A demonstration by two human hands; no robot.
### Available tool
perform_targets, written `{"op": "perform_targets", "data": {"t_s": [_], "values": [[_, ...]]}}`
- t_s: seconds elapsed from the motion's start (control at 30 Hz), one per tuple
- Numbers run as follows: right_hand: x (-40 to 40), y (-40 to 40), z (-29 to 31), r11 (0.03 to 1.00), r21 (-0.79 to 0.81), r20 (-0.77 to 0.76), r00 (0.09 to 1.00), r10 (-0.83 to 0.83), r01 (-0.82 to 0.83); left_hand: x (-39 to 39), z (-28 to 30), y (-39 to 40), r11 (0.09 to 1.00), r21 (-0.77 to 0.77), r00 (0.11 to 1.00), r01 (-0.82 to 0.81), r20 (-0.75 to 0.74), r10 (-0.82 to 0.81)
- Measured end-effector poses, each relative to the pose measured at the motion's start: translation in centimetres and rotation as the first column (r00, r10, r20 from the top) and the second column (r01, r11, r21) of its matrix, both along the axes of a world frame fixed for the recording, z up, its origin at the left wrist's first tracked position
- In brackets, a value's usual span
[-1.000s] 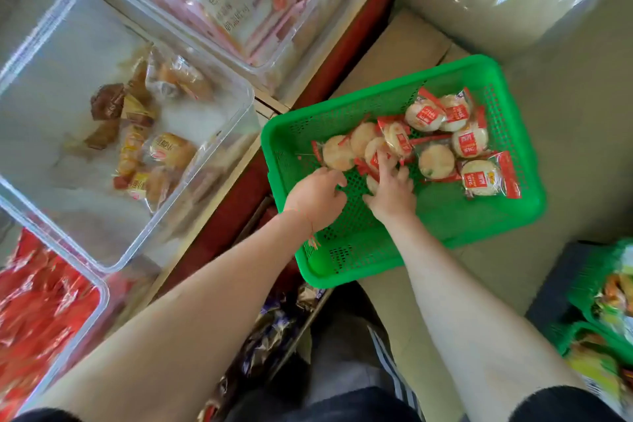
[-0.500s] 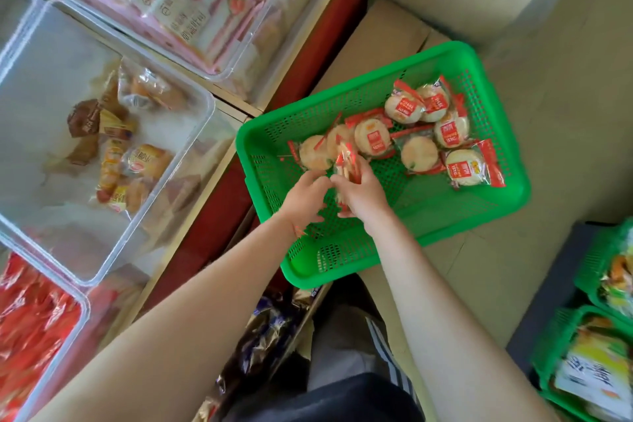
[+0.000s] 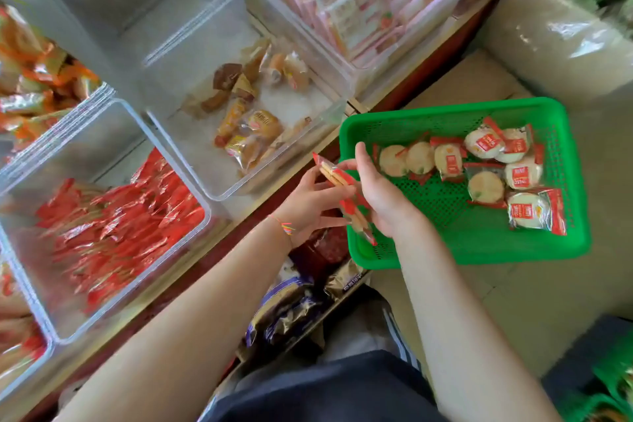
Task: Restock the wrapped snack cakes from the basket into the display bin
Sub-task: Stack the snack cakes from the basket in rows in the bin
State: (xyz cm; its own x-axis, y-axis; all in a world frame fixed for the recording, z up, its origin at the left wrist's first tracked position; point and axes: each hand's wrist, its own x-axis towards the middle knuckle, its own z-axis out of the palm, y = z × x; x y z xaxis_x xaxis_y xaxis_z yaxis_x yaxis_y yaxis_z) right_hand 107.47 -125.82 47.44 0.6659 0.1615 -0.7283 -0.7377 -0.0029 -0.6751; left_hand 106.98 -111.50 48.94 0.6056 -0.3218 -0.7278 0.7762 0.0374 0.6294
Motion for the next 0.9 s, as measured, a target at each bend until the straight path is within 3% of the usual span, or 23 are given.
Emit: {"op": "perform_targets", "data": {"t_s": [0.17, 0.33, 0.5, 0.67, 0.73, 0.9], "values": [[-1.6, 8.0, 1.1, 0.996, -0.086, 0.076, 0.996, 0.038, -0.032, -3.2, 1.4, 7.2, 0.995, -0.046, 0.992, -0.084, 0.095, 0.088], [-3.6, 13.4, 3.1, 0.989, -0.011, 0.043, 0.988, 0.145, -0.144, -7.5, 2.8, 13.9, 0.962, -0.207, 0.974, -0.178, 0.104, 0.202], [-5.0, 17.2, 6.1, 0.998, 0.049, 0.105, 0.994, 0.021, -0.026, -8.8, 4.6, 16.9, 0.924, -0.261, 0.947, -0.280, 0.080, 0.310], [-4.7, 18.7, 8.8, 0.973, 0.161, 0.128, 0.974, -0.187, 0.165, -8.5, 6.1, 19.8, 0.937, 0.008, 0.930, -0.350, 0.120, 0.346], [-4.1, 18.9, 9.4, 0.965, 0.171, 0.154, 0.962, -0.225, 0.199, -8.6, 6.1, 21.5, 0.907, 0.036, 0.896, -0.421, 0.170, 0.409], [-2.5, 20.2, 10.0, 0.956, 0.168, 0.175, 0.947, -0.269, 0.241, -8.7, 6.4, 25.6, 0.841, -0.191, 0.840, -0.507, 0.111, 0.531]]}}
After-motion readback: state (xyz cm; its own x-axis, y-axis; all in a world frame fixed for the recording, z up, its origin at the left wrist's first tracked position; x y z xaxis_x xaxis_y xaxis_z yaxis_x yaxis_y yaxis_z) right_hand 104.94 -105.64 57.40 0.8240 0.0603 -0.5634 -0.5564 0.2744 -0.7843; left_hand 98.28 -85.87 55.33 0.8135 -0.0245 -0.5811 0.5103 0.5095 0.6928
